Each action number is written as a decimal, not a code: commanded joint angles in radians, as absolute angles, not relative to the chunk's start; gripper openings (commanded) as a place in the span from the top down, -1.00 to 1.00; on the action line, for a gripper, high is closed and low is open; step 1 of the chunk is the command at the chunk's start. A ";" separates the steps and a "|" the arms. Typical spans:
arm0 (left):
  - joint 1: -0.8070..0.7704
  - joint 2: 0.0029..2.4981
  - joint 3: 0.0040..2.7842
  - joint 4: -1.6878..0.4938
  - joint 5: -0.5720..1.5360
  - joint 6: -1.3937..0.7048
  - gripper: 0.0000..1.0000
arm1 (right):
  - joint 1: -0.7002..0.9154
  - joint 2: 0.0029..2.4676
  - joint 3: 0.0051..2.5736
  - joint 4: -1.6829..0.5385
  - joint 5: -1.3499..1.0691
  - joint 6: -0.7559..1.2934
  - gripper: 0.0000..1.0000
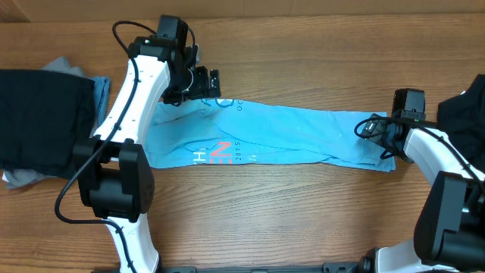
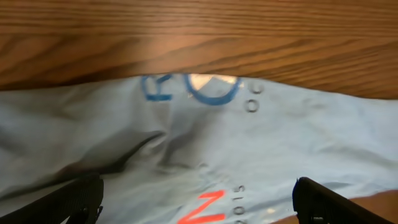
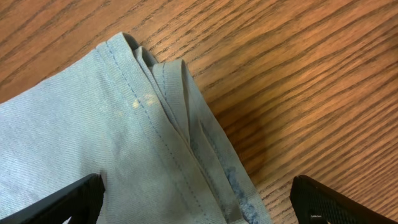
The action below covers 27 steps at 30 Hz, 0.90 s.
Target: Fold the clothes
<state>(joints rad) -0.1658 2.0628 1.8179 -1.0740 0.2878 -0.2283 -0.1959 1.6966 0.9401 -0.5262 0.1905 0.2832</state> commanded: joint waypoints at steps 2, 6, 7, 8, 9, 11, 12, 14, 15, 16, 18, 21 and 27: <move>-0.165 2.072 1.829 -1.063 0.514 -0.257 -1.00 | -0.199 1.702 0.945 -0.521 0.201 0.284 -1.00; -0.166 2.072 1.829 -1.102 0.458 -0.270 -1.00 | -0.199 1.702 0.945 -0.521 0.201 0.284 -1.00; -0.166 2.072 1.829 -1.111 0.430 -0.270 -1.00 | -0.199 1.702 0.945 -0.521 0.201 0.284 -1.00; -0.166 2.072 1.827 -1.112 0.412 -0.270 -1.00 | -0.199 1.702 0.945 -0.521 0.201 0.284 -1.00; -0.166 2.072 1.827 -1.110 0.407 -0.270 -1.00 | -0.199 1.702 0.945 -0.521 0.201 0.284 -1.00; -0.166 2.072 1.827 -1.104 0.409 -0.282 -1.00 | -0.199 1.702 0.945 -0.521 0.201 0.284 -1.00; -0.166 2.072 1.827 -1.102 0.409 -0.301 -1.00 | -0.199 1.702 0.945 -0.517 0.201 0.284 -1.00; -0.166 2.072 1.827 -1.103 0.410 -0.322 -1.00 | -0.199 1.702 0.945 -0.492 0.201 0.284 -1.00; -0.167 2.072 1.827 -1.103 0.409 -0.322 -1.00 | -0.199 1.702 0.945 -0.479 0.201 0.284 -1.00; -0.167 2.072 1.827 -1.103 0.407 -0.318 -1.00 | -0.199 1.702 0.945 -0.467 0.201 0.284 -1.00; -0.166 2.072 1.827 -1.100 0.399 -0.313 -1.00 | -0.199 1.702 0.945 -0.426 0.201 0.283 -1.00; -0.166 2.072 1.827 -1.099 0.364 -0.313 -1.00 | -0.199 1.702 0.945 -0.371 0.200 0.282 -1.00; -0.167 2.072 1.827 -1.115 0.309 -0.311 -1.00 | -0.199 1.651 1.012 -0.326 0.227 0.122 -1.00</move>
